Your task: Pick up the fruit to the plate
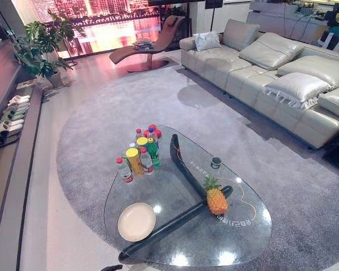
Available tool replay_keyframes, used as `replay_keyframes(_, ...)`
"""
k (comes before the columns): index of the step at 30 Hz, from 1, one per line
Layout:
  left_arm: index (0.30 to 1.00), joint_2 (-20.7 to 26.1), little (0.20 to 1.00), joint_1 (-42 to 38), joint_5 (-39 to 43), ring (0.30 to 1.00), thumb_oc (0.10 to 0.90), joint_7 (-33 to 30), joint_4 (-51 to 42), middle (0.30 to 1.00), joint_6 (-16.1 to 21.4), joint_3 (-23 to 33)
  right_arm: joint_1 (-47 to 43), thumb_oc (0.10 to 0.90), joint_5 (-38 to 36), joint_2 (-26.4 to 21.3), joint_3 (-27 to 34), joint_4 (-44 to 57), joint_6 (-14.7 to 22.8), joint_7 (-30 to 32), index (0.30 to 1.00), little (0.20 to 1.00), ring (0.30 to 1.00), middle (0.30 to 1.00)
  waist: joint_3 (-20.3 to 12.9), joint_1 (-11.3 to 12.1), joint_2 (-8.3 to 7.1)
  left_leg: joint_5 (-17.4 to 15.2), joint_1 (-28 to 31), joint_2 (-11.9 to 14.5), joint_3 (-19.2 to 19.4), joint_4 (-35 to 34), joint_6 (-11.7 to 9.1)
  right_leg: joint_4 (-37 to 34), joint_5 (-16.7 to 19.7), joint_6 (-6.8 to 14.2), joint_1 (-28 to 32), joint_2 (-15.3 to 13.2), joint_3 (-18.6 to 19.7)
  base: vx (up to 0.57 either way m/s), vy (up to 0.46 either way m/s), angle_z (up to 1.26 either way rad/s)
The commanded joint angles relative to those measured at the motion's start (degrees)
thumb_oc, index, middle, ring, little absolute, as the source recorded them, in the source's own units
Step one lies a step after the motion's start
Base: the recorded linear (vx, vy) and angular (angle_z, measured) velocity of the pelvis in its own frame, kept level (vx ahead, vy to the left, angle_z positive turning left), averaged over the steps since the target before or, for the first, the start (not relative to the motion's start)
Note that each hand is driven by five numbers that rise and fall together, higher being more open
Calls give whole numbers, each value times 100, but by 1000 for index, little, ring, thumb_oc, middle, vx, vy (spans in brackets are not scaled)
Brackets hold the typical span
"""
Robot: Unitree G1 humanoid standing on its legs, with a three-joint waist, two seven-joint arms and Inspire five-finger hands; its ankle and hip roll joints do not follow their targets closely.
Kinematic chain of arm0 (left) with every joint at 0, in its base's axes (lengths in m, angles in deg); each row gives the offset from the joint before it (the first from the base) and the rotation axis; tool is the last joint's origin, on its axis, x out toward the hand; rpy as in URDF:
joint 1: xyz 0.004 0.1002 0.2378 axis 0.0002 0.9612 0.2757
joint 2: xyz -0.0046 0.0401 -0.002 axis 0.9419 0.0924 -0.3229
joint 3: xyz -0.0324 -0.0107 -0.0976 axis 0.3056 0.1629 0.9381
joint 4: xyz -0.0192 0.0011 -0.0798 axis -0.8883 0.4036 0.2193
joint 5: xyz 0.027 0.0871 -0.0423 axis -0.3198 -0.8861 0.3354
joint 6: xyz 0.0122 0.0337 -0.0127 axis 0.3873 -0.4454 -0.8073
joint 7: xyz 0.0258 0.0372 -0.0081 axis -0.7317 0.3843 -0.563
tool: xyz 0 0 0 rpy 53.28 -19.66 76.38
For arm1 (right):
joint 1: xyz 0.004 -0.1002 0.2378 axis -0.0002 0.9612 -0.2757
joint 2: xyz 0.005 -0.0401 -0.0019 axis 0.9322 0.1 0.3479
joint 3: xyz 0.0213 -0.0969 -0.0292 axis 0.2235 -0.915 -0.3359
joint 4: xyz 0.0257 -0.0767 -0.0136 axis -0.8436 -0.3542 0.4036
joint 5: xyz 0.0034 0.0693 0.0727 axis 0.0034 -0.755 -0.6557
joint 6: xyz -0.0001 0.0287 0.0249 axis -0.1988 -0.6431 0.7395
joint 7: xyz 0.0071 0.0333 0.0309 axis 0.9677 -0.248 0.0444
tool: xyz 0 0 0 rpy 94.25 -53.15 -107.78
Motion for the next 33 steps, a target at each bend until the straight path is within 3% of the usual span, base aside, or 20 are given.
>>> replay_keyframes(1, 900, 6, 900, -411, -24, 900, 800, -18, 214, 900, 108, 72, -460, 800, 180, -39, -59, -228, -22, -50, 900, 900, 900, 900, 196, 4, -44, -150, 201, 159, 214, 34, 27, 26, 227, 68, 107, -154, -122, -115, 13, -65)
replay_keyframes(33, 900, 13, 900, -467, 68, 900, 800, -6, 164, 900, 25, 54, -496, 800, 308, -79, -124, -203, 7, 10, 900, 900, 900, 900, 234, 9, -41, -152, 206, 161, 177, 34, 25, 26, 204, 53, 138, -147, -145, 0, 0, 0)
